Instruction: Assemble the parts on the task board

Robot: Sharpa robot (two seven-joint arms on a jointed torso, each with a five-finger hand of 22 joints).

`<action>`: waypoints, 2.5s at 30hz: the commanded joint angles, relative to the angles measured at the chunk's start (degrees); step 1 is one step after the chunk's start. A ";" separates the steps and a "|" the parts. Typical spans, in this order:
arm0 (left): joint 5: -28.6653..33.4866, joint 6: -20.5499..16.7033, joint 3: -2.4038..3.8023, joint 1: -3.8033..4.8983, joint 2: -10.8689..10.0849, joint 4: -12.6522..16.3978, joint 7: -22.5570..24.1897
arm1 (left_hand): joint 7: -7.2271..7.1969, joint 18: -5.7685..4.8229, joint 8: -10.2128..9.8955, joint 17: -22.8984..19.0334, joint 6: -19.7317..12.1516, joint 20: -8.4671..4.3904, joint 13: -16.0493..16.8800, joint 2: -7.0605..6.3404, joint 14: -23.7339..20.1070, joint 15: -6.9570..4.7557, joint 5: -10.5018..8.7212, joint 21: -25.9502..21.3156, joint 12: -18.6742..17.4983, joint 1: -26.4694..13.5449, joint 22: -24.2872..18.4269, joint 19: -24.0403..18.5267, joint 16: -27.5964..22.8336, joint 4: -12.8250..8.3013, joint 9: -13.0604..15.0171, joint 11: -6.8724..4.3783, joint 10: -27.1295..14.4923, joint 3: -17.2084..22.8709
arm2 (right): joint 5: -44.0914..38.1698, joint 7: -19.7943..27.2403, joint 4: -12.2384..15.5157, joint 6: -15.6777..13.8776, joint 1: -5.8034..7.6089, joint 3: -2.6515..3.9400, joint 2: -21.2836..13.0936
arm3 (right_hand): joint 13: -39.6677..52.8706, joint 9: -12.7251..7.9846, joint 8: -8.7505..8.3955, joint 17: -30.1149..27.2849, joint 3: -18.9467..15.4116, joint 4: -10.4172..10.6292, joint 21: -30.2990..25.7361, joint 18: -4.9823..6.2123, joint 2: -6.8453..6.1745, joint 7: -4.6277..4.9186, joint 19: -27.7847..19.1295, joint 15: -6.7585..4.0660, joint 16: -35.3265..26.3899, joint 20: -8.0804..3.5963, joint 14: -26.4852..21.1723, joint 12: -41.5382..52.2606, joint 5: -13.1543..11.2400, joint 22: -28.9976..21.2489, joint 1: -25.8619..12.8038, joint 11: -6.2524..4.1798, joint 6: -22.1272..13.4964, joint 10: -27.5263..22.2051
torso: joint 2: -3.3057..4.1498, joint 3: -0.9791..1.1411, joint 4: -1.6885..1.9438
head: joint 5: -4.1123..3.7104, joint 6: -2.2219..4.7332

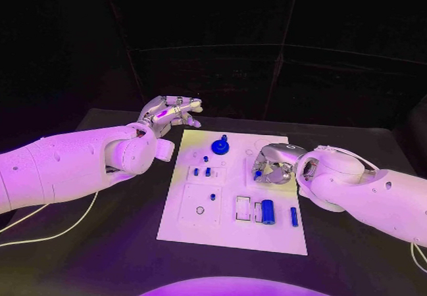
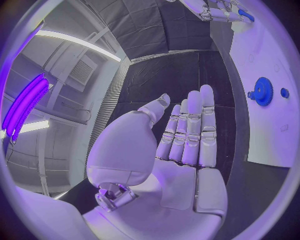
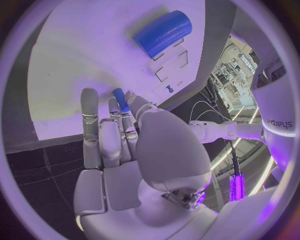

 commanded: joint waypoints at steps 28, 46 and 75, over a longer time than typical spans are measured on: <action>-0.44 0.95 0.01 0.09 0.28 -0.31 0.18 | 0.05 0.27 0.26 -0.13 -0.38 0.23 0.08 0.10 -0.41 0.09 0.11 -0.35 0.32 0.68 -0.09 -0.08 0.30 -0.46 0.06 0.01 -0.46 -0.01 | 8.34 2.57 10.62 -9.57 0.12 2.49 -0.28 | 0.13 -0.10 -0.05 1.20 9.63 -2.47 2.11 -0.09 -0.39 -0.08 0.40 -0.69 1.40 -0.48 1.86 -3.11 -2.45 2.03 -0.52 -0.43 1.89 3.27 | 0.01 -0.04 0.08 | 0.30 0.05; -0.44 1.07 0.02 0.12 0.78 -0.26 0.10 | 0.05 0.27 0.26 -0.13 -0.38 0.23 0.08 0.10 -0.41 0.09 0.11 -0.35 0.32 0.68 -0.09 -0.08 0.30 -0.46 0.06 0.01 -0.46 -0.01 | 1.18 3.78 6.17 -3.91 -3.92 0.04 10.95 | 0.15 -0.11 -0.14 1.01 10.17 -2.72 2.07 -0.04 -0.55 0.01 0.18 -0.63 1.32 -0.43 1.81 -3.34 -2.38 1.80 -0.69 -0.35 1.82 3.27 | -0.05 -0.07 -0.06 | 2.73 -1.05; -0.44 1.15 0.02 0.11 1.05 -0.39 0.08 | 0.05 0.27 0.26 -0.13 -0.38 0.23 0.08 0.10 -0.41 0.09 0.11 -0.35 0.32 0.68 -0.09 -0.08 0.30 -0.46 0.06 0.01 -0.46 -0.01 | -4.49 1.07 4.40 0.28 -4.51 -0.79 12.53 | 0.21 -0.05 -0.07 0.75 10.48 -2.84 2.00 0.02 -0.66 -0.05 -0.04 -0.61 1.18 -0.38 1.73 -3.39 -2.41 1.59 -1.03 -0.40 2.04 3.56 | 0.03 -0.01 0.03 | 3.00 -1.00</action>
